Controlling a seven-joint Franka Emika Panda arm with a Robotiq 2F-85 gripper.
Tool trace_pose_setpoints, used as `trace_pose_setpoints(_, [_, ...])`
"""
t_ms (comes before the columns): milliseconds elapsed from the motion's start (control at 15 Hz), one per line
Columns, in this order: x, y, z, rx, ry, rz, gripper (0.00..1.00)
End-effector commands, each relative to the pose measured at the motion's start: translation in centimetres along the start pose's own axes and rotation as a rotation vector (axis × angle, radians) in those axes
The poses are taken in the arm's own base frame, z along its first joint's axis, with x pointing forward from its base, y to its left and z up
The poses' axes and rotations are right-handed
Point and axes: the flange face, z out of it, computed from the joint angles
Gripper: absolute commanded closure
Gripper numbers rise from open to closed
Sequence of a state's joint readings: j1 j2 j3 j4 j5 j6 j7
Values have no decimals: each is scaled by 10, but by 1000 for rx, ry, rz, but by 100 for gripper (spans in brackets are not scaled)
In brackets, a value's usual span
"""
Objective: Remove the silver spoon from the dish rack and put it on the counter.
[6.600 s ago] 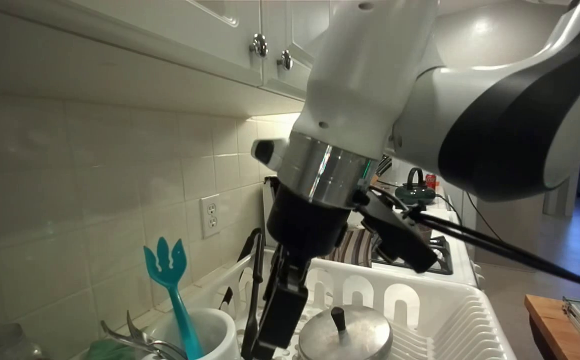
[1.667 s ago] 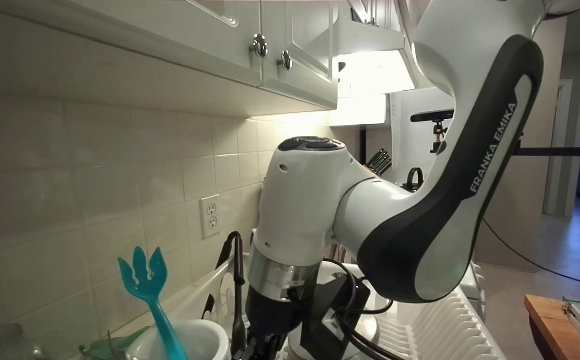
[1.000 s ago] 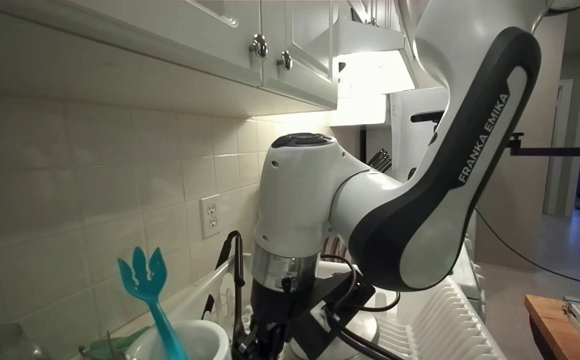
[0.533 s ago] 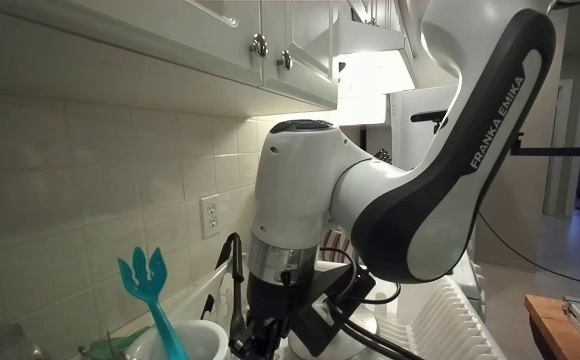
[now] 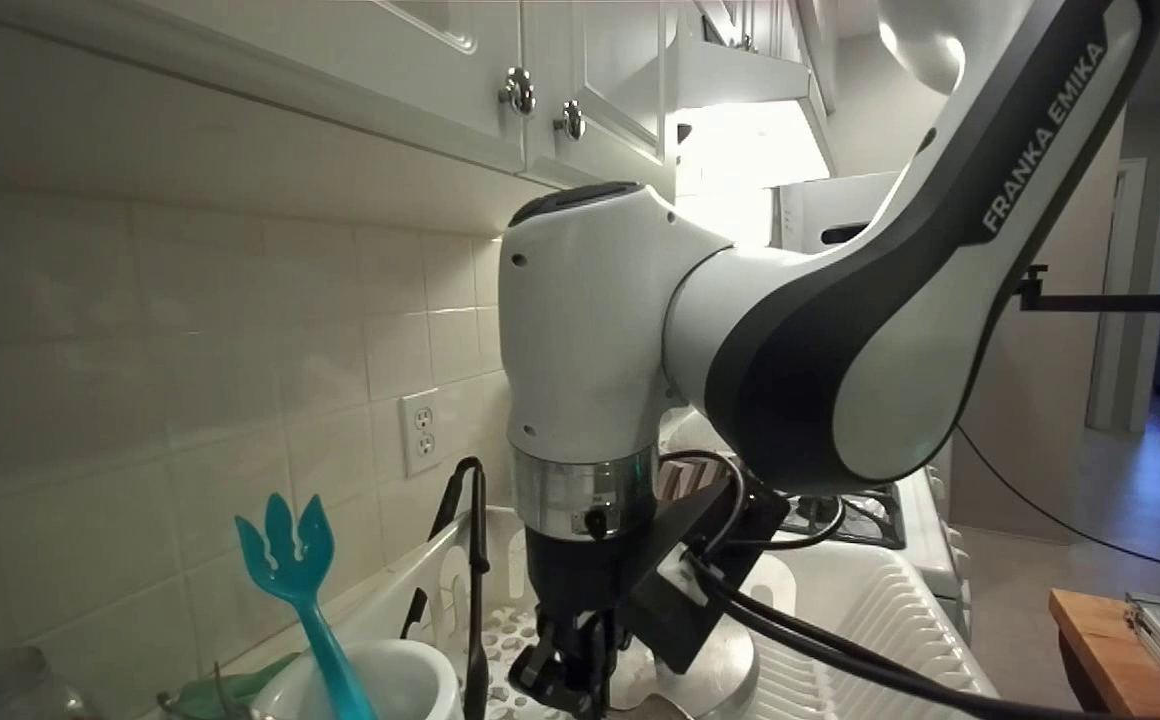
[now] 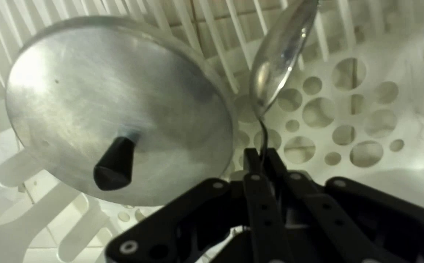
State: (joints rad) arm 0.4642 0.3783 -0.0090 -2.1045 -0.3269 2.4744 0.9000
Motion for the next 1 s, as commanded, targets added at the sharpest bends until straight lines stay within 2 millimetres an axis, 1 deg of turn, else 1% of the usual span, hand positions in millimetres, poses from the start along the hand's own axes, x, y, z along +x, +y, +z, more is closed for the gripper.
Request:
trace_pose_setpoints(0, [-6,6,-1,-23,-91,-2,98])
trace_pose_setpoints(133, [-8,10,-5,-36,-98,-4,98])
trace_pose_setpoints(267, [-10,16,-16,-48,-68,-13,98])
trace_pose_setpoints(600, [-18,25,-62,-36,38,-92,98])
trace_pose_setpoints(800, [-31,31,-87,-44,94,-194,98])
trace_pose_setpoints(933, [-42,34,-97,-65,119,-249,98])
